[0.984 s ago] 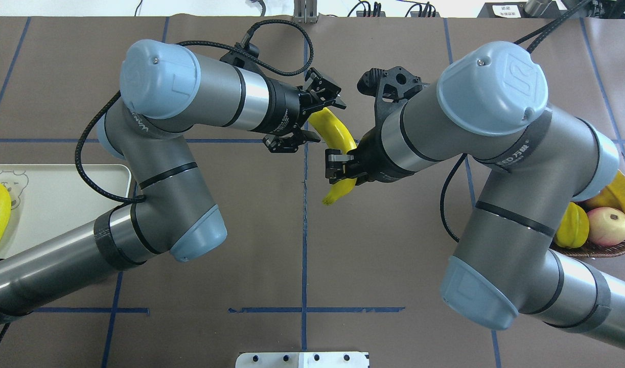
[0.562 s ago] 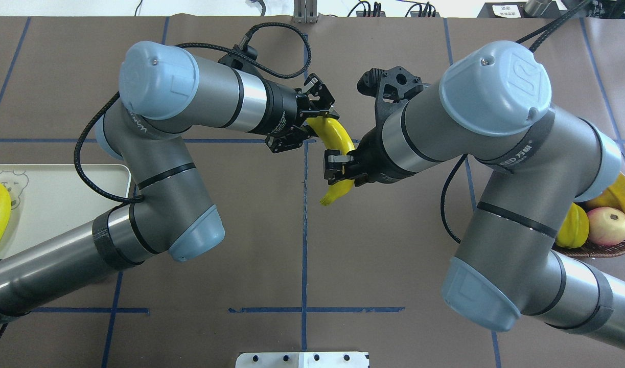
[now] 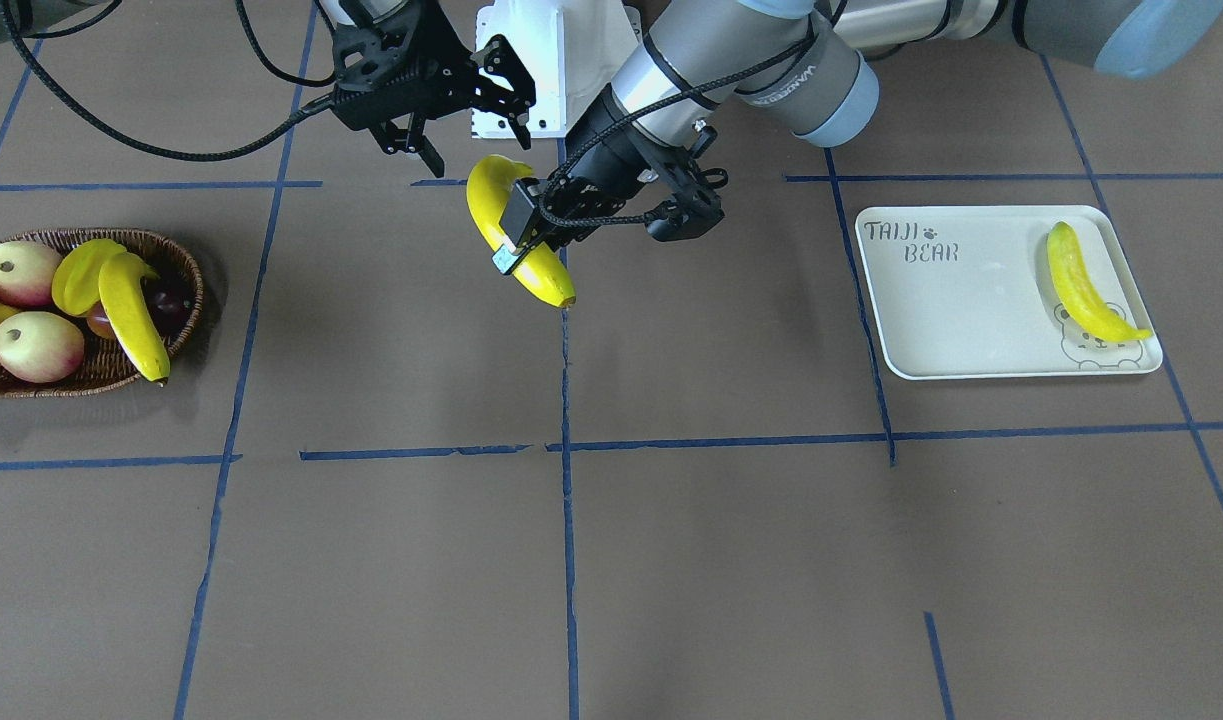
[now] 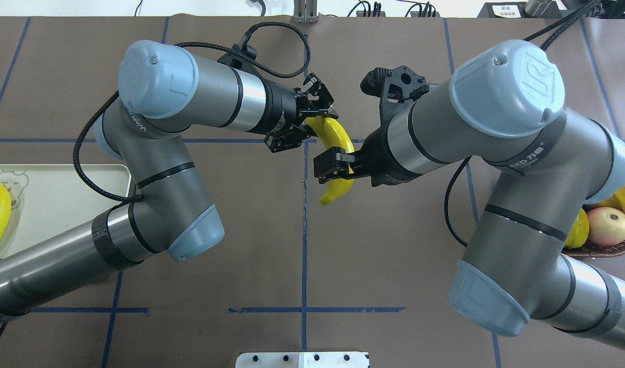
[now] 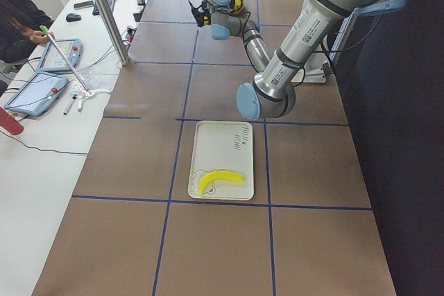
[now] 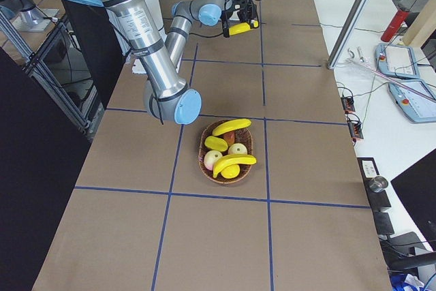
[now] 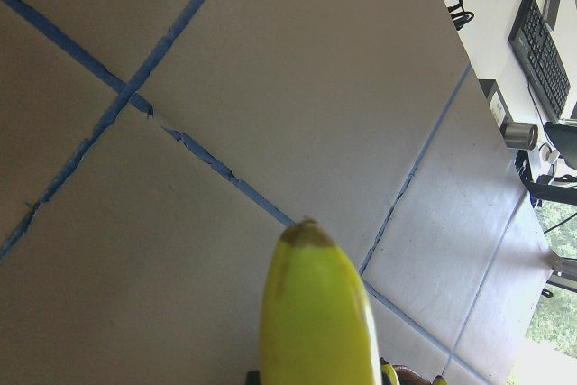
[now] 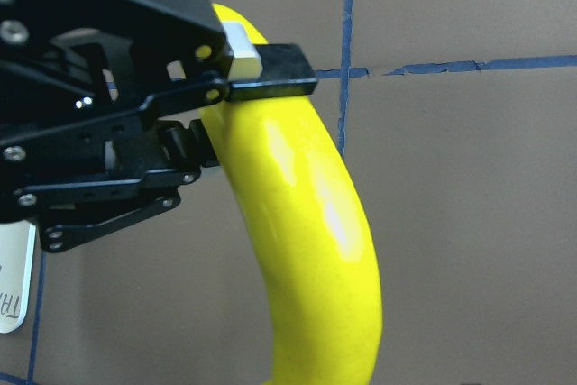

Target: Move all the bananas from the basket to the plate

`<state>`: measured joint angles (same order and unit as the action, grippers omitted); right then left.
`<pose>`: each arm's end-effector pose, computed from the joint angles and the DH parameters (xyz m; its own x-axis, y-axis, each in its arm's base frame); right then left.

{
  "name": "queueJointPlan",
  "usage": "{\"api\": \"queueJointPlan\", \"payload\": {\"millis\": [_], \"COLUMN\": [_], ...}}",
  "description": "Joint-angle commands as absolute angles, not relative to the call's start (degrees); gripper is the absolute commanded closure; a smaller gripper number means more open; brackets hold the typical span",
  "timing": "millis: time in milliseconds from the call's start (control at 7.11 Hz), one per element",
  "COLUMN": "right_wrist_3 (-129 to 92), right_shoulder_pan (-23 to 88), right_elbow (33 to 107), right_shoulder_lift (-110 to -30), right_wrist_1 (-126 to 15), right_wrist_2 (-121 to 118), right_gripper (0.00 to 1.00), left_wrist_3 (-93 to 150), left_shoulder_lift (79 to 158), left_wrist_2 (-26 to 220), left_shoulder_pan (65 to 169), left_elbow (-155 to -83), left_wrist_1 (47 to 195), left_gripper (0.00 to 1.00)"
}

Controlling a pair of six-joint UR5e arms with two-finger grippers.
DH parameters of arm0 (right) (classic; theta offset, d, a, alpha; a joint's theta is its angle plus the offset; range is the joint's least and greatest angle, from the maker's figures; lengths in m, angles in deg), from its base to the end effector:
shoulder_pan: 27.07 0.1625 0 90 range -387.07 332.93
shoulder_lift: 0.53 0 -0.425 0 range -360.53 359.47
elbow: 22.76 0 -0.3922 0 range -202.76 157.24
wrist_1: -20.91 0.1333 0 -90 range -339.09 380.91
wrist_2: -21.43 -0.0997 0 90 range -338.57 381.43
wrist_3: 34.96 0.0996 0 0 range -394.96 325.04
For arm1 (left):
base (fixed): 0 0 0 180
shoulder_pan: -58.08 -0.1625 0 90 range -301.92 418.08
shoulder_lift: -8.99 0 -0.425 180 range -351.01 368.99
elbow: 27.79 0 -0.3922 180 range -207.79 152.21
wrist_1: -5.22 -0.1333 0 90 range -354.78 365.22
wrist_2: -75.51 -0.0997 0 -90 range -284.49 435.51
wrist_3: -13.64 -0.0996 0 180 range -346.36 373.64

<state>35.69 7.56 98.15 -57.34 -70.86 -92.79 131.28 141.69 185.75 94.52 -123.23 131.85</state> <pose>-0.3842 -0.3777 0.1192 0.4332 -0.0681 0.8987 -0.0803 0.9903 0.1137 0.4659 -0.4668 0.0920 -0.0650 -0.4931 -0.8676 0.2822 0.8248 -0.4899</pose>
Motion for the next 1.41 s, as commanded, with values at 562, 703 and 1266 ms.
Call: {"api": "queueJointPlan", "payload": {"millis": [562,703,1266], "right_wrist_3": [34.6,34.5,34.6], "right_shoulder_pan": [11.5,11.3,11.2], "right_elbow": [101.6,101.5,101.2], "right_shoulder_lift": [-67.1,-67.5,-68.0], "right_wrist_1": [-71.2,-70.7,-70.4], "right_wrist_2": [-90.3,-88.8,-91.0], "right_gripper": [0.0,0.0,0.0], "left_wrist_3": [119.5,116.4,97.6], "left_shoulder_lift": [124.0,120.0,105.4], "left_wrist_2": [205.2,205.2,204.6], "left_shoulder_pan": [109.1,109.7,113.5], "left_elbow": [-130.6,-132.0,-132.0], "left_wrist_1": [128.8,128.5,128.6], "left_gripper": [1.0,1.0,1.0]}}
